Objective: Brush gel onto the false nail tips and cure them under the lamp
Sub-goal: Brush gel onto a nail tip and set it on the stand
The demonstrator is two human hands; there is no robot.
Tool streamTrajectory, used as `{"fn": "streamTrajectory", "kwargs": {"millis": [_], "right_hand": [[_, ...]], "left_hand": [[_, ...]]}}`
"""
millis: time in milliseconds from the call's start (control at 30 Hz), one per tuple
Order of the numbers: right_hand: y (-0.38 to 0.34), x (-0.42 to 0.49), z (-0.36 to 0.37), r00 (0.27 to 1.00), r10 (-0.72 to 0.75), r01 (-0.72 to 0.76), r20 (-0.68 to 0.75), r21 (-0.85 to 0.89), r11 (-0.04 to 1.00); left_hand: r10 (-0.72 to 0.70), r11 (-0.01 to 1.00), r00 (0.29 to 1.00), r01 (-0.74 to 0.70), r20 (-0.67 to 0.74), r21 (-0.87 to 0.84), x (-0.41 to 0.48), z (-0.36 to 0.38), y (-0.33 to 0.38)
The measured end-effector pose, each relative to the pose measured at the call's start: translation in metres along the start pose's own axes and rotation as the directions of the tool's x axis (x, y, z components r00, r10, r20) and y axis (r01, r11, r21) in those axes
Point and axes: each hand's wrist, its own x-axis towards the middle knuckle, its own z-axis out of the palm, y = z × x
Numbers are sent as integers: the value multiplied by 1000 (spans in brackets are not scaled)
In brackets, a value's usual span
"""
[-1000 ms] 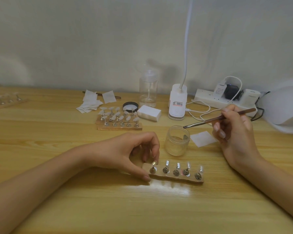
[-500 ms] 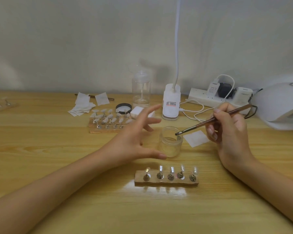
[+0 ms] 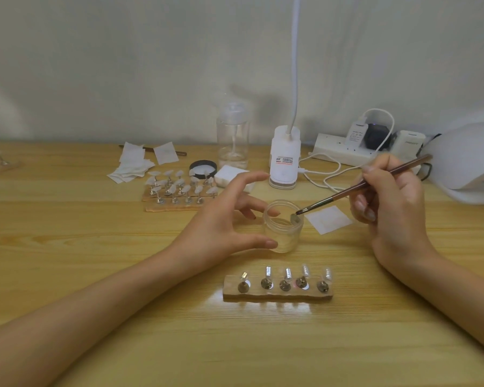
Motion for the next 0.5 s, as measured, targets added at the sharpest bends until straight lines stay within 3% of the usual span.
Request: {"fn": "streamTrajectory", "kwargs": {"millis": [133, 233, 300, 400, 500], "right_hand": [[1, 4, -7, 1000, -8, 7, -23, -15, 1000], [-1, 4, -9, 999, -42, 42, 2, 68, 997], [-4, 3, -8, 983, -143, 137, 118, 61, 989], [-7, -1, -5, 898, -293, 314, 329, -14, 949], [-11, -4, -5, 858, -357, 394, 370, -28, 919]], "left_hand": [[-6, 1000, 1000, 6, -9, 6, -1, -1, 0], [5, 1000, 1000, -4, -10, 29, -1, -1, 0], [7, 999, 1000, -7, -11, 39, -1, -1, 0], [12, 999, 1000, -11, -9, 51, -2, 0, 0], [21, 997, 1000, -20, -4, 74, -2, 0, 0]]}}
